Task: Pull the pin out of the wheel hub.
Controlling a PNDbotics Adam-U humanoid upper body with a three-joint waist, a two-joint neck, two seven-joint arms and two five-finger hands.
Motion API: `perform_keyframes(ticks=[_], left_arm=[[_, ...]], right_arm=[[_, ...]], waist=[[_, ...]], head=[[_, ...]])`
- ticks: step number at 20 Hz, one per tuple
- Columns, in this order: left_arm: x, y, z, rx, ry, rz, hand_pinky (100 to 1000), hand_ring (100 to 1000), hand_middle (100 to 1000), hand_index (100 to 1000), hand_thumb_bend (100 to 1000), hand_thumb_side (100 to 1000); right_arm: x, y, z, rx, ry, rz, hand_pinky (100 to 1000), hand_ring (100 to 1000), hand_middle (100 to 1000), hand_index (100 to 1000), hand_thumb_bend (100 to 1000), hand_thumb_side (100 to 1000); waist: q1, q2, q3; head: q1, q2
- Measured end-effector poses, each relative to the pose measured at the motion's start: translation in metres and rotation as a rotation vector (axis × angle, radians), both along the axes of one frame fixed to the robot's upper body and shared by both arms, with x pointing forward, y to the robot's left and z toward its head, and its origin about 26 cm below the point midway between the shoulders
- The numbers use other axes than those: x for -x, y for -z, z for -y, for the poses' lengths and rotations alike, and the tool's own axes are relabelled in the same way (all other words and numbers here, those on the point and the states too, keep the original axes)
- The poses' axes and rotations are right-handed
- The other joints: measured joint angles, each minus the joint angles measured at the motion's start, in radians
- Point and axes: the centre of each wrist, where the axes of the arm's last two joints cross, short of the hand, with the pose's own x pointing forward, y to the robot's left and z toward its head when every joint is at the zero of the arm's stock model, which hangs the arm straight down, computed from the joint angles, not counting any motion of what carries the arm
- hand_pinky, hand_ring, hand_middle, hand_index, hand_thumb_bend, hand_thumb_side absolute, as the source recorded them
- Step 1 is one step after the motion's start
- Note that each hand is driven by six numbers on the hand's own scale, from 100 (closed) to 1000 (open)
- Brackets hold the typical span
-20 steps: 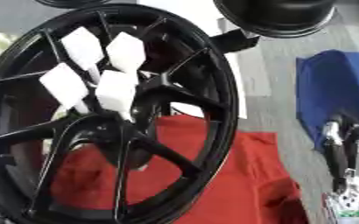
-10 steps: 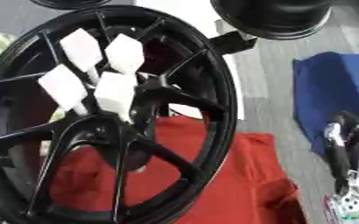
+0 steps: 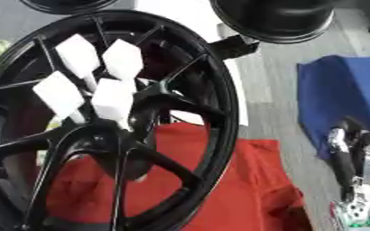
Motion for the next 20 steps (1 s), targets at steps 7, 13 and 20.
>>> perform_keyframes(ticks=[7,13,20], left_arm=[[0.001,0.004,0.010,-0.143,-0.009,-0.024,712,603,651,830,100,261],[-0.001,0.010,0.018,-0.196,-0.011,-0.042,716,614,662,834,100,279],[-0.004,0.021,0.028,-0.249,-0.028,-0.072,729,665,700,850,100,373]], right_arm=[[-0.001,-0.001,0.000,0.000,-0.003,0.000,678,786,634,792,100,598],[-0.003,-0.002,-0.002,0.001,-0.010,0.002,678,785,633,792,100,598],[-0.003,-0.002,-0.003,0.004,-0.014,-0.001,678,785,633,792,100,599]], waist=[[0.001,0.000,-0.001],[0.001,0.000,-0.001],[0.001,0.000,-0.001]], head=[[0.000,0.000],[0.000,0.000],[0.000,0.000]])
